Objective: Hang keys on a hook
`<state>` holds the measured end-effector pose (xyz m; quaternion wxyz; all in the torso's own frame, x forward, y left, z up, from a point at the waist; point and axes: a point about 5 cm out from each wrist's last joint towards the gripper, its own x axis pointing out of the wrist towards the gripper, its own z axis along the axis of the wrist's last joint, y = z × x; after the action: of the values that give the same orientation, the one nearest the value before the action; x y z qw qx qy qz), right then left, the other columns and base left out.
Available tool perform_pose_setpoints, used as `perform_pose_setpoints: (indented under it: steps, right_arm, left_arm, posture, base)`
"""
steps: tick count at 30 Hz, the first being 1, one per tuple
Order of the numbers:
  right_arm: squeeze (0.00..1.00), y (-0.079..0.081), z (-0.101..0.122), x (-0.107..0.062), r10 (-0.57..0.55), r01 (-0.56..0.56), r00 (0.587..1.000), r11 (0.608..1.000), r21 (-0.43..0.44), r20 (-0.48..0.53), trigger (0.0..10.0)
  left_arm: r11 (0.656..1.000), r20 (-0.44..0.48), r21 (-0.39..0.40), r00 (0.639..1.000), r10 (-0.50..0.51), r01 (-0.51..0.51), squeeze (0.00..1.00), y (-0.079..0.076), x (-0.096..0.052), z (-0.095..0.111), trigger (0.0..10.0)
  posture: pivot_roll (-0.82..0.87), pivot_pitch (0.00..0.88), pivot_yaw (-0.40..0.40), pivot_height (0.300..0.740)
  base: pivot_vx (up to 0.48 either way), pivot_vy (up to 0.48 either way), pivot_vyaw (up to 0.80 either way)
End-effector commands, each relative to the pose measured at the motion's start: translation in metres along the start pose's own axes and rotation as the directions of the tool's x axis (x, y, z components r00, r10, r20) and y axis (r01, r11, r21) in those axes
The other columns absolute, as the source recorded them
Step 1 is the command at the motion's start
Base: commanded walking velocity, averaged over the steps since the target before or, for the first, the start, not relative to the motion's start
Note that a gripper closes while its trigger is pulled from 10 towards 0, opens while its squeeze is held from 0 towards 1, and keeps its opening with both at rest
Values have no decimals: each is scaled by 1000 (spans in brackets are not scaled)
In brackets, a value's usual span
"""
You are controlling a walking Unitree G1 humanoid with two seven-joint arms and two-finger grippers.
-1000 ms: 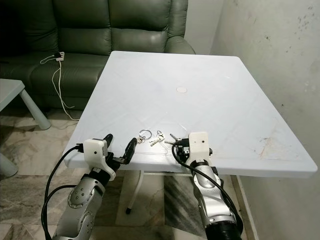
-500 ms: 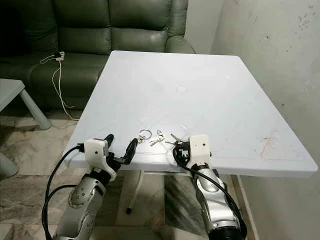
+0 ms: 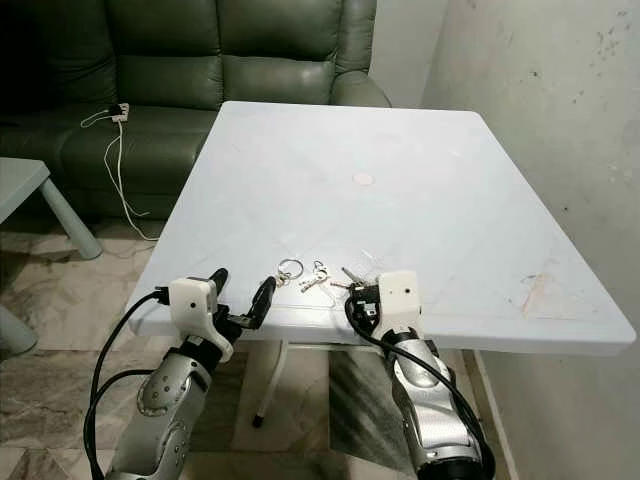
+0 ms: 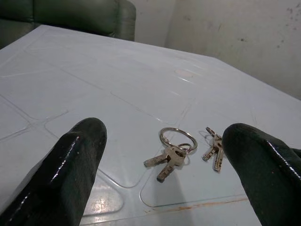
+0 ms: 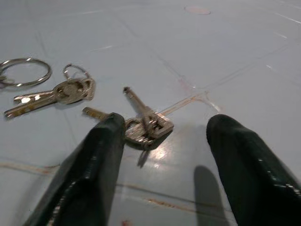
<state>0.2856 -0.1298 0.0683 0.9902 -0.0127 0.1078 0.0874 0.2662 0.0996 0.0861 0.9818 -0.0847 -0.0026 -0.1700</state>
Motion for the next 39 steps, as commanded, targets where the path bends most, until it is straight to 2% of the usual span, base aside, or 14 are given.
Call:
perform_pose_setpoints:
  steps: [1, 2, 3, 6, 8, 11, 12, 20, 21, 22, 29, 30, 33, 39]
  right_arm:
    - [0, 0, 4, 0, 3, -2, 1000, 1000, -11, 8, 3961]
    - [0, 1, 3, 1, 2, -2, 1000, 1000, -7, 0, 4941]
    - [0, 2, 4, 2, 9, -9, 1000, 1000, -5, 3, 7608]
    - [0, 3, 5, 2, 10, -10, 1000, 1000, -5, 5, 9647]
    - [0, 4, 5, 2, 10, -10, 1000, 1000, -4, 2, 10000]
    - [0, 5, 5, 3, 9, -9, 1000, 1000, -2, 2, 10000]
    - [0, 6, 5, 3, 9, -9, 1000, 1000, 0, 2, 9098]
    - [0, 12, 7, 8, 2, -2, 1000, 1000, 9, -4, 7333]
    - [0, 13, 7, 8, 1, -1, 1000, 1000, 11, -2, 4039]
    - [0, 14, 7, 9, -1, 1, 1000, 1000, 11, -4, 3333]
    - [0, 15, 5, 10, -11, 12, 1000, 1000, 14, -16, 2510]
    - [0, 14, 4, 11, -14, 14, 1000, 1000, 14, -27, 5686]
    - [0, 14, 4, 11, -16, 16, 999, 1000, 15, -28, 6353]
    - [0, 13, 3, 11, -24, 24, 999, 1000, 8, -31, 5294]
  left_arm:
    - [1000, 12, 0, 1000, -21, 21, 0, -6, 3, 4, 10000]
    - [1000, 12, 0, 1000, -20, 20, 0, -6, 3, 4, 10000]
    - [1000, 13, 0, 1000, -19, 19, 0, -6, 3, 4, 10000]
    - [1000, 13, -1, 1000, -18, 18, 0, -6, 3, 4, 10000]
    - [1000, 13, -1, 1000, -17, 17, 0, -6, 3, 4, 10000]
    - [1000, 13, -2, 1000, -14, 14, 0, -6, 3, 4, 10000]
    - [1000, 13, -2, 1000, -13, 13, 0, -6, 3, 4, 10000]
    - [1000, 13, -3, 1000, -5, 5, 0, -5, 3, 5, 10000]
    - [1000, 14, -3, 1000, -3, 3, 0, -5, 3, 5, 10000]
    - [1000, 14, -3, 1000, -2, 2, 0, -5, 3, 5, 10000]
    - [1000, 14, -2, 1000, 2, -2, 0, -4, 3, 5, 10000]
    - [1000, 14, -2, 1000, 2, -2, 0, -4, 3, 5, 10000]
    - [1000, 13, -2, 1000, 3, -3, 0, -4, 3, 5, 10000]
    - [1000, 13, -3, 1000, 5, -5, 0, -4, 3, 5, 10000]
  posture:
    - [20, 1, -69, 740]
    - [21, 0, -69, 740]
    - [21, 0, -69, 740]
    - [22, 2, -70, 740]
    - [22, 3, -71, 740]
    - [23, 8, -72, 740]
    - [24, 7, -73, 740]
    - [29, 13, -76, 740]
    - [30, 13, -76, 740]
    - [31, 13, -76, 740]
    - [32, 15, -76, 740]
    - [31, 15, -76, 740]
    - [31, 16, -76, 740]
    - [31, 15, -76, 740]
  base:
    - [0, 0, 0]
    - [0, 0, 0]
    - [0, 0, 0]
    - [0, 0, 0]
    - [0, 0, 0]
    - [0, 0, 0]
    - [0, 0, 0]
    - [0, 0, 0]
    - [0, 0, 0]
    - [0, 0, 0]
    - [0, 0, 0]
    - [0, 0, 0]
    - [0, 0, 0]
    - [0, 0, 0]
